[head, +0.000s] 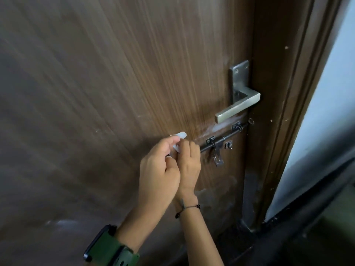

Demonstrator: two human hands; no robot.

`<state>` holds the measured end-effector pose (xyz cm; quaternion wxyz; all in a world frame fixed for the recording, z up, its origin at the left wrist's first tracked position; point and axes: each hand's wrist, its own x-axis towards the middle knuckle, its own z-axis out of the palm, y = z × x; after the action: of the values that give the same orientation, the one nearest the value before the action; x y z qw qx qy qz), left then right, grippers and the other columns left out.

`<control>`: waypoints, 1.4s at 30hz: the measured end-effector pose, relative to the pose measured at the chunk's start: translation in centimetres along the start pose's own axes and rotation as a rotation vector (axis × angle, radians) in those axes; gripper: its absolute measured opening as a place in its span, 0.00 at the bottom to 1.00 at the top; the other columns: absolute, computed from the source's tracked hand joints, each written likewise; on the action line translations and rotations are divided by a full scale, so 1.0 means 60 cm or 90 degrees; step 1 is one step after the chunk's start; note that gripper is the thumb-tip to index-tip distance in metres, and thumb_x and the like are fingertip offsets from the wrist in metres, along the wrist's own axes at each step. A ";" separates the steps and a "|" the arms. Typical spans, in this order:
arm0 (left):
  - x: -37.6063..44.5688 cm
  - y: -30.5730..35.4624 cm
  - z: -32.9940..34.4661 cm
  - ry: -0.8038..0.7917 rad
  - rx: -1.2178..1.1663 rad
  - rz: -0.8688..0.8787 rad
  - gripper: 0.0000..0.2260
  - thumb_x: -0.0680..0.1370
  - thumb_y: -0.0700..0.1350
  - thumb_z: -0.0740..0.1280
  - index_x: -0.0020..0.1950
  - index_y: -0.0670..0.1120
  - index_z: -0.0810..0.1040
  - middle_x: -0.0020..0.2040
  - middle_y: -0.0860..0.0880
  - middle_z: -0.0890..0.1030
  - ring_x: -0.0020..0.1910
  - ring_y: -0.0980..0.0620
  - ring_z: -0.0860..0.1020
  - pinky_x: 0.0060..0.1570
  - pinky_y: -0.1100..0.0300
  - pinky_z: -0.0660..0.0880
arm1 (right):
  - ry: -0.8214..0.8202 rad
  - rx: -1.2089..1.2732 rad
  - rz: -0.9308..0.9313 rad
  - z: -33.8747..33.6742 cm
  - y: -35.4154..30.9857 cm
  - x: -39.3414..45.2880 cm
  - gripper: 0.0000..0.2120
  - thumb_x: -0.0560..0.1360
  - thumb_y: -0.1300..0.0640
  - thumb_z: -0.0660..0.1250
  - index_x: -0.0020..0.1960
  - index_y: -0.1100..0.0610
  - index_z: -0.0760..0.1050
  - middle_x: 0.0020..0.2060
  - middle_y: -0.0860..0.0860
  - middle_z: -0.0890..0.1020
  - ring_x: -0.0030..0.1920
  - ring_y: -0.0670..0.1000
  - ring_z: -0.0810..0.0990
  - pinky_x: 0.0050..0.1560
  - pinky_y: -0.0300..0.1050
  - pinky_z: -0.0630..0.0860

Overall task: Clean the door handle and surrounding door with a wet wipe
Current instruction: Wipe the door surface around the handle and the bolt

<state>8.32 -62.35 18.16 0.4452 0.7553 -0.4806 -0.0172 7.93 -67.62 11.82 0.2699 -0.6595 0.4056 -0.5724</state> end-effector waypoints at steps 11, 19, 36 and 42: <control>0.046 -0.059 0.023 -0.097 0.077 0.212 0.23 0.69 0.35 0.54 0.61 0.46 0.75 0.57 0.55 0.77 0.58 0.60 0.75 0.62 0.69 0.67 | 0.166 -0.348 -0.046 -0.027 0.092 0.084 0.08 0.74 0.57 0.65 0.50 0.52 0.80 0.40 0.49 0.84 0.53 0.56 0.76 0.51 0.52 0.59; 0.084 -0.037 0.029 -0.093 0.029 0.260 0.23 0.69 0.35 0.54 0.60 0.47 0.76 0.57 0.53 0.80 0.58 0.60 0.76 0.62 0.64 0.71 | 0.137 -0.364 0.020 -0.002 0.091 0.056 0.16 0.77 0.59 0.55 0.62 0.57 0.74 0.54 0.56 0.81 0.57 0.57 0.74 0.61 0.54 0.62; 0.095 -0.030 0.032 -0.067 -0.026 0.250 0.24 0.68 0.35 0.55 0.59 0.50 0.76 0.54 0.55 0.80 0.56 0.62 0.77 0.62 0.57 0.72 | -0.070 -0.190 -0.233 0.006 0.078 -0.035 0.24 0.70 0.59 0.55 0.63 0.66 0.71 0.63 0.65 0.74 0.67 0.63 0.69 0.73 0.57 0.50; 0.111 -0.035 0.030 -0.059 -0.069 0.248 0.23 0.68 0.36 0.55 0.52 0.60 0.76 0.51 0.61 0.79 0.55 0.64 0.77 0.61 0.62 0.72 | -0.033 -0.225 -0.299 -0.029 0.118 -0.004 0.13 0.72 0.58 0.60 0.47 0.63 0.81 0.57 0.60 0.81 0.60 0.56 0.78 0.72 0.57 0.52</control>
<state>12.54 -68.17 18.29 0.4577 0.6213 -0.6359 0.0088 4.63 -70.97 6.21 0.0214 -0.7866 0.3281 -0.5227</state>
